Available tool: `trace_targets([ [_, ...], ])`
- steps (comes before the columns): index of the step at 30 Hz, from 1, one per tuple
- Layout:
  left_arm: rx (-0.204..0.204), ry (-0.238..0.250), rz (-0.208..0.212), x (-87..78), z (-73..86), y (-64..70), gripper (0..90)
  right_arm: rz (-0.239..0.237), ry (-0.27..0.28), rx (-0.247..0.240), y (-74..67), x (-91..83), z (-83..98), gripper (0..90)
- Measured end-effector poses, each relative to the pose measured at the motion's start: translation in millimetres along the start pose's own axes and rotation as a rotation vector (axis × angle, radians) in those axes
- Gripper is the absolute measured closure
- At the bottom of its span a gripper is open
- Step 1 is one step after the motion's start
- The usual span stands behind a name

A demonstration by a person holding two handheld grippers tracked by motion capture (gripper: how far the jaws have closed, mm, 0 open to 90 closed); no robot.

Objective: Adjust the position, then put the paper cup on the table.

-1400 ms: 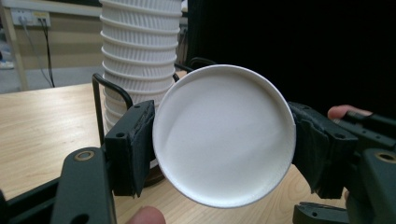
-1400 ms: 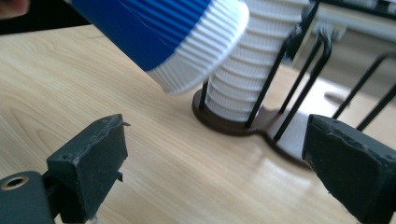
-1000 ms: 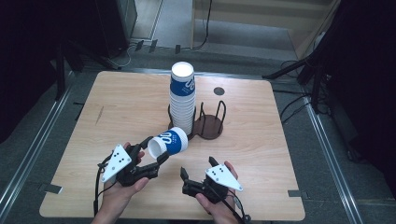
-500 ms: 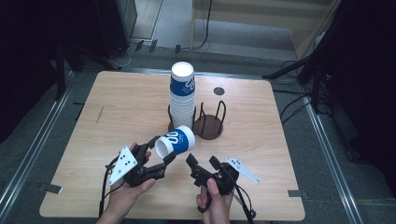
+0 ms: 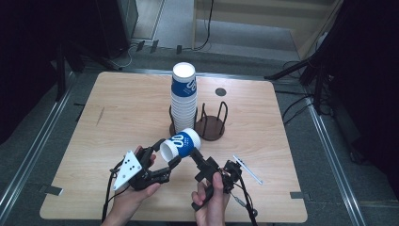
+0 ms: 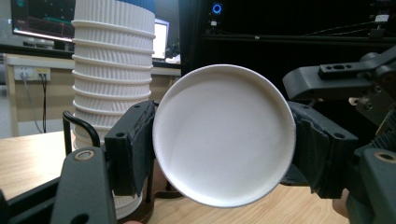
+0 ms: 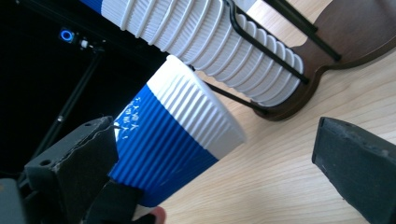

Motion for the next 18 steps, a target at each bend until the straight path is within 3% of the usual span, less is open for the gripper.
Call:
trace_targets([
  [6, 0.024, 0.032, -0.001, 1.0, -1.3, 2.0, 29.4, -0.029, -0.009, 0.055, -2.3, 4.4, 1.5, 0.1],
  [18, 0.04, 0.032, 0.014, 2.6, -0.5, 6.0, 29.4, -0.066, -0.06, 0.201, -7.2, 12.6, 4.4, 0.1],
])
Point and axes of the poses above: each handheld gripper's, and its own axes: x roughly forward along the jaws, z roughly out of its underside, y roughly to its right, the point moved 6 cm from there along x, roughly forward along the jaws, and after that the axes turned 11 degrees about z, right-handed, at the moved point
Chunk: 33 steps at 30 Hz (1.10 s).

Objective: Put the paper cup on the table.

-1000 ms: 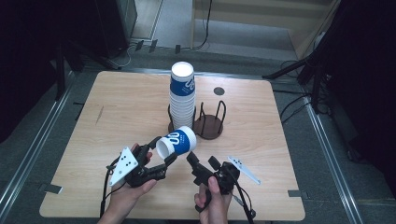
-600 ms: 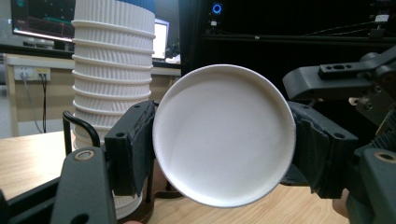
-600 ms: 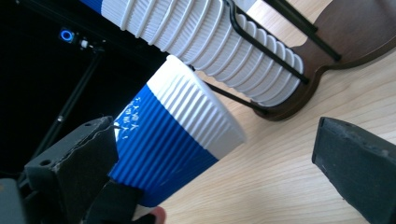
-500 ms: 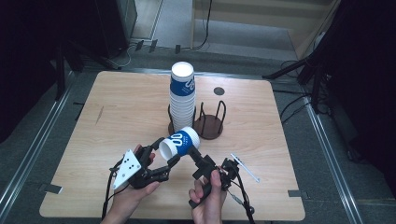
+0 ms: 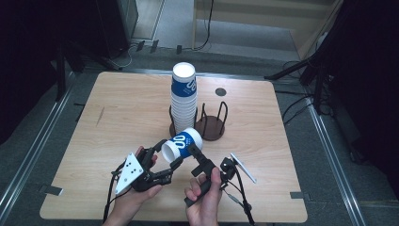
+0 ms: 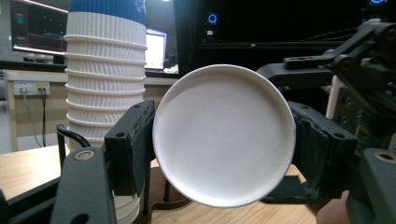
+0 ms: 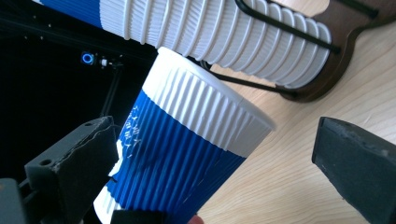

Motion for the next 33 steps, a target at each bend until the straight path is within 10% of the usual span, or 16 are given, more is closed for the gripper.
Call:
trace_targets([
  [13, 0.025, -0.017, 0.012, 3.4, 4.0, 5.0, 29.4, -0.079, -0.061, 0.176, -1.3, 8.2, -2.0, 0.1],
  [33, 0.042, -0.007, 0.043, 5.2, 3.7, 12.9, 29.4, -0.115, -0.125, 0.275, 1.1, 17.8, -5.2, 0.0],
])
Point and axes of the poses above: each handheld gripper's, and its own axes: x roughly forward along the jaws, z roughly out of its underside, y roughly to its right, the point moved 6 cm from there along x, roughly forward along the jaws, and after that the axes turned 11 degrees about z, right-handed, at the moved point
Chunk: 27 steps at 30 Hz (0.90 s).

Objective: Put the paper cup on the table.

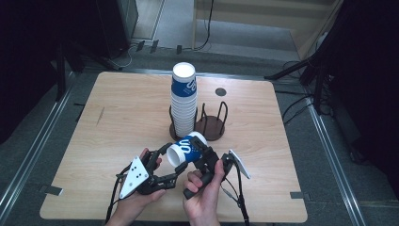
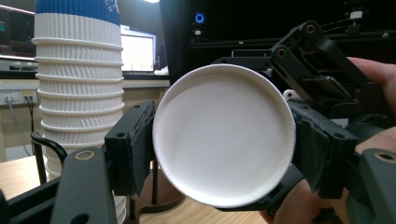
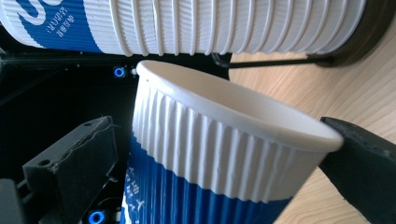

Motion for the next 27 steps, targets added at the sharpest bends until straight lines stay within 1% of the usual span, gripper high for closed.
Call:
trace_targets([
  [3, 0.01, -0.005, 0.003, 0.0, -0.2, 1.2, 29.4, -0.005, -0.014, 0.016, -0.5, 0.6, 1.9, 0.0],
  [6, 0.01, -0.006, 0.005, 0.3, -0.1, 2.0, 29.4, -0.003, -0.017, 0.033, -0.7, 1.0, 2.0, 0.0],
  [8, 0.009, -0.006, 0.005, 0.2, -0.3, 2.2, 29.4, -0.005, -0.017, 0.036, -0.6, 1.2, 1.9, 0.3],
  [13, 0.008, -0.009, 0.003, -0.1, -1.2, 2.5, 29.4, -0.024, -0.037, 0.049, -0.9, 1.9, 1.9, 2.5],
  [15, 0.012, -0.01, 0.002, -0.4, -1.6, 2.2, 29.4, -0.024, -0.039, 0.048, 0.4, 2.9, 1.3, 4.8],
  [16, 0.012, -0.01, 0.002, -0.6, -1.7, 2.1, 29.4, -0.03, -0.042, 0.056, -0.2, 3.1, 1.2, 5.6],
  [19, 0.008, -0.012, 0.001, -1.0, -1.7, 1.6, 29.4, -0.043, -0.048, 0.057, -0.9, 2.5, 1.2, 9.4],
  [22, 0.004, -0.01, 0.003, -1.2, -2.1, 2.3, 29.4, -0.035, -0.05, 0.053, -0.5, 1.6, 0.6, 14.0],
  [27, 0.018, -0.01, 0.003, -2.1, -3.1, 2.3, 29.1, -0.065, -0.049, 0.044, -2.1, 1.3, 1.3, 17.0],
])
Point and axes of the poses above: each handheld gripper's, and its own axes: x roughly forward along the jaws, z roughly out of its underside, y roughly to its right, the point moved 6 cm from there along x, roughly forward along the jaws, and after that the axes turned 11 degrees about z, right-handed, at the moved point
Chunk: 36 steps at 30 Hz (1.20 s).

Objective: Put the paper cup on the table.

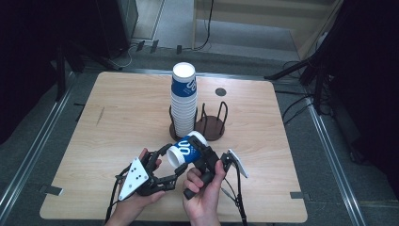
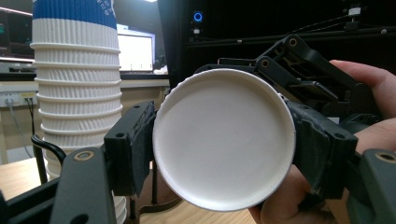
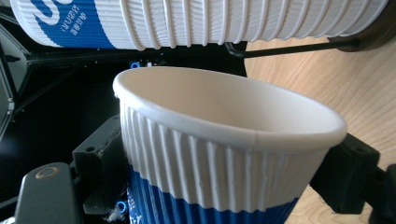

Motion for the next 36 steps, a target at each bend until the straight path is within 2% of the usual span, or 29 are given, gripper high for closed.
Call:
trace_targets([
  [4, -0.002, 0.004, 0.019, -1.7, -0.9, 0.6, 28.8, -0.01, -0.007, -0.004, -0.8, -0.3, 0.6, 17.7],
  [6, 0.003, 0.005, 0.016, -3.2, -2.1, 1.5, 28.9, -0.015, -0.002, -0.007, -1.4, -0.8, 0.0, 18.1],
  [10, -0.021, 0.034, 0.015, -5.8, -7.4, 2.6, 28.6, -0.021, 0.006, -0.019, -2.6, -2.0, -1.9, 18.5],
  [12, -0.03, 0.033, 0.018, -6.8, -8.6, 3.2, 26.0, -0.018, 0.006, -0.026, -2.0, -2.2, -2.8, 18.6],
  [14, -0.038, 0.028, 0.029, -7.4, -8.8, 4.2, 18.3, -0.021, 0.003, -0.025, -2.5, -2.3, -3.2, 18.6],
  [17, -0.055, 0.007, 0.026, -7.7, -7.5, 4.4, 12.8, -0.026, 0.005, -0.024, -3.3, -2.5, -3.8, 18.8],
  [23, -0.082, -0.023, 0.021, -9.6, -6.5, 3.9, 8.0, -0.027, 0.035, -0.085, -8.6, -6.1, -7.2, 19.1],
  [26, -0.102, -0.019, 0.03, -10.7, -7.7, 3.8, 2.7, -0.035, 0.049, -0.109, -13.1, -8.3, -8.3, 19.1],
  [33, -0.126, -0.043, -0.019, -15.0, -8.8, 0.0, 0.0, -0.034, 0.072, -0.165, -18.1, -10.3, -8.4, 19.3],
  [36, -0.146, -0.045, -0.035, -17.2, -8.9, -2.1, 0.0, -0.021, 0.091, -0.213, -20.1, -11.8, -8.3, 19.3],
])
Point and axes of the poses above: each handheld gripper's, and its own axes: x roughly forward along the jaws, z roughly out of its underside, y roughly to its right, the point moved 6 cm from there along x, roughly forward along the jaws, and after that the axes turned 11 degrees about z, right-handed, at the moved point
